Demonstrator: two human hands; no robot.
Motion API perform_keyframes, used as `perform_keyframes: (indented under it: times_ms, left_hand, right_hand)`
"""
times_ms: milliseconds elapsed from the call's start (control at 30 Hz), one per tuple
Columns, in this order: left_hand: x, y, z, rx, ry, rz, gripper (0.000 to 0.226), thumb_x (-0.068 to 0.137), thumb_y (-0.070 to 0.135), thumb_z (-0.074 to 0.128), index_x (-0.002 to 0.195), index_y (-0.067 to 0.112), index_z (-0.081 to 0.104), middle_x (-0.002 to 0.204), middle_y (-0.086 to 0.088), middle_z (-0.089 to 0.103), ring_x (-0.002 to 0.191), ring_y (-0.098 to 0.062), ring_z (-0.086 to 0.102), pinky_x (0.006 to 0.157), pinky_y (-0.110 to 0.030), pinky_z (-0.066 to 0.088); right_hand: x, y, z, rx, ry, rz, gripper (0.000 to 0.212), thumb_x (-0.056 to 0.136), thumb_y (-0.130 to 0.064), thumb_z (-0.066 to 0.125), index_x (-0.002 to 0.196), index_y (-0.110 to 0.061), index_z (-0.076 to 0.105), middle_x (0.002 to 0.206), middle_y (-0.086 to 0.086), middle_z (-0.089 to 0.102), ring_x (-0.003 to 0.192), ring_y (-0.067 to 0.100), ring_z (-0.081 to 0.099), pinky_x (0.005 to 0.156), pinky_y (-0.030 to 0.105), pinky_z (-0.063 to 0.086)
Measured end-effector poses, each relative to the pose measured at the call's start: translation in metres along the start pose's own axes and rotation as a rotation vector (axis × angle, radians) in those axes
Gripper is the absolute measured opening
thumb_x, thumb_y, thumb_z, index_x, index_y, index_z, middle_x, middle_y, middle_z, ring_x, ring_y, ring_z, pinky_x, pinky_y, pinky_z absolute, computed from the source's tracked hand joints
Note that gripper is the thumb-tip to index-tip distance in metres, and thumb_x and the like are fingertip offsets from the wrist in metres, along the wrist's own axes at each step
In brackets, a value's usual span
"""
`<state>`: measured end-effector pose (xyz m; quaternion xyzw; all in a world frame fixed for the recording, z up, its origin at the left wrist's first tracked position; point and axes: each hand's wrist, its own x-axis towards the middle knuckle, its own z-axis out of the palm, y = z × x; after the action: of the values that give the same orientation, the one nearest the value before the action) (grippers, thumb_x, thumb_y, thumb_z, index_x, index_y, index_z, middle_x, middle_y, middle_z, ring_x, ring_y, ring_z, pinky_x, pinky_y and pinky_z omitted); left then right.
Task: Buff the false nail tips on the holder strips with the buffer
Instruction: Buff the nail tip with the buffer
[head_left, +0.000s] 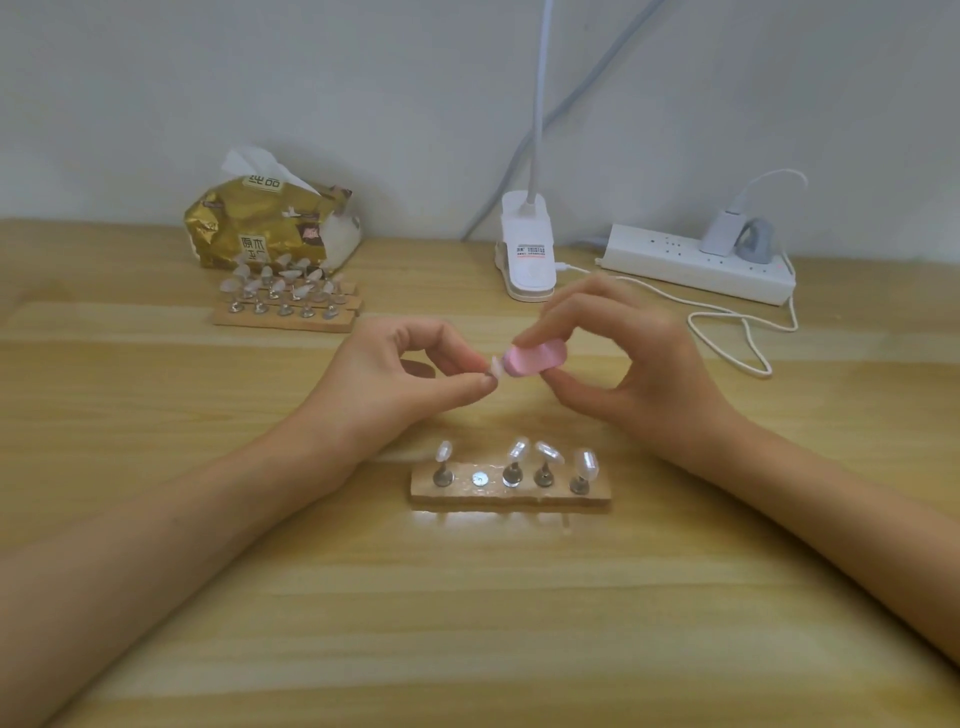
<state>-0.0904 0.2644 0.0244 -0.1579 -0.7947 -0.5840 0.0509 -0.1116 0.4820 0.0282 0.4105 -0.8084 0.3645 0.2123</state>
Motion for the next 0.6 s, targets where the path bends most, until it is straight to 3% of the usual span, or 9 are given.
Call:
perform_keyframes:
  times_ms: [100,200,300,367,467,600]
  left_hand:
    - [0.001,0.001,0.002,0.014,-0.003,0.005,0.021,0.072,0.018,0.084,0.062,0.029,0.07,0.067,0.014,0.067,0.059,0.005,0.059,0.062,-0.01,0.042]
    - [-0.001,0.002,0.001,-0.002,-0.003,0.004,0.017,0.066,0.031,0.085,0.061,0.029,0.069,0.066,0.013,0.066,0.058,0.004,0.059,0.061,-0.011,0.043]
    - [-0.002,0.001,0.001,0.015,-0.005,0.011,0.021,0.074,0.013,0.083,0.065,0.025,0.069,0.068,0.012,0.067,0.057,0.006,0.058,0.062,-0.009,0.042]
    - [-0.002,0.002,0.001,0.016,-0.017,0.017,0.021,0.074,0.012,0.083,0.064,0.025,0.069,0.068,0.012,0.067,0.056,0.007,0.057,0.059,-0.007,0.04]
    - [-0.001,0.002,0.001,0.0,-0.001,0.014,0.021,0.07,0.021,0.085,0.059,0.029,0.068,0.068,0.009,0.067,0.059,0.004,0.059,0.062,-0.011,0.043]
    - [-0.001,0.003,0.002,0.021,0.001,0.011,0.024,0.074,0.011,0.083,0.062,0.027,0.068,0.074,0.006,0.071,0.062,0.004,0.06,0.066,-0.013,0.044]
  right_hand:
    - [0.0,-0.003,-0.001,0.035,0.05,-0.02,0.025,0.08,0.01,0.075,0.098,-0.006,0.071,0.094,0.01,0.064,0.088,0.023,0.061,0.083,0.035,0.05]
    - [-0.002,-0.007,0.01,0.021,-0.059,-0.076,0.026,0.078,0.011,0.075,0.097,-0.006,0.07,0.094,0.009,0.063,0.088,0.021,0.062,0.082,0.03,0.05]
    - [-0.003,0.004,-0.002,0.002,0.014,0.059,0.024,0.08,0.01,0.074,0.095,-0.007,0.069,0.093,0.007,0.064,0.088,0.019,0.061,0.084,0.036,0.05]
    - [-0.001,0.003,-0.003,0.032,0.03,0.031,0.022,0.082,0.007,0.075,0.098,-0.008,0.07,0.094,0.008,0.066,0.091,0.022,0.062,0.085,0.035,0.05]
    - [0.002,0.0,0.006,0.069,-0.078,-0.041,0.021,0.083,0.007,0.076,0.096,-0.008,0.069,0.094,0.009,0.066,0.091,0.023,0.063,0.084,0.029,0.049]
    - [0.001,0.006,-0.003,0.064,0.039,0.073,0.017,0.085,0.007,0.074,0.094,-0.005,0.066,0.094,0.01,0.067,0.089,0.022,0.064,0.085,0.032,0.049]
